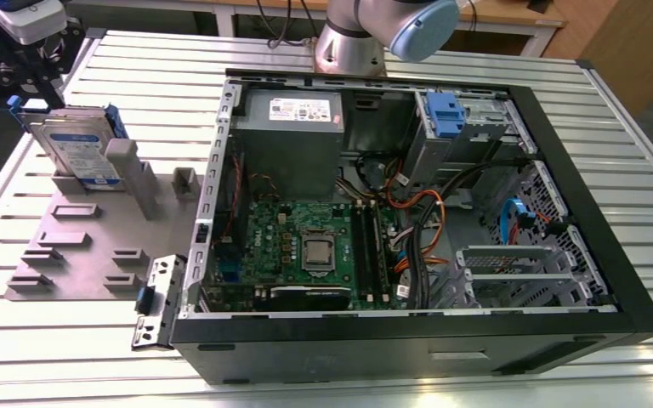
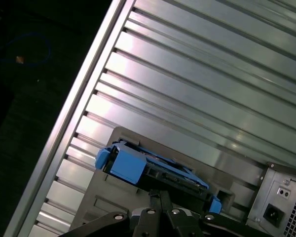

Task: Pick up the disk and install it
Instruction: 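Pick up the disk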

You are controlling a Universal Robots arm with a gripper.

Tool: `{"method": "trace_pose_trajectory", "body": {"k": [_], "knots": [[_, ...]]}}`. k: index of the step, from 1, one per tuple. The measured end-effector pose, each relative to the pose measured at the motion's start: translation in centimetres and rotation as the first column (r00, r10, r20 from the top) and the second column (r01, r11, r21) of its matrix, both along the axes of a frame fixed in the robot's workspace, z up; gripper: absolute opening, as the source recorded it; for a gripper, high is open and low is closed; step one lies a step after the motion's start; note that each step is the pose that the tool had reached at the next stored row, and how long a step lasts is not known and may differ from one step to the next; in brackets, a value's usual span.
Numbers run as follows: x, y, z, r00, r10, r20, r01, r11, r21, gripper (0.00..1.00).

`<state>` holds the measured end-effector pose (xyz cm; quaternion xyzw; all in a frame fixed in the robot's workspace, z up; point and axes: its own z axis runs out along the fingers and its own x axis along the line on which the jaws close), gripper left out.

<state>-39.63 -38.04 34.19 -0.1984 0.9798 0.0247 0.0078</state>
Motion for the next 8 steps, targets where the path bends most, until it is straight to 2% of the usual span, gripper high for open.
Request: {"method": "trace_pose_trajectory", "body": {"k": [8], "knots": [[0.00,0.00,0.00,1.0000,0.007,0.0000,-0.007,1.0000,0.0000,0.11]]}}
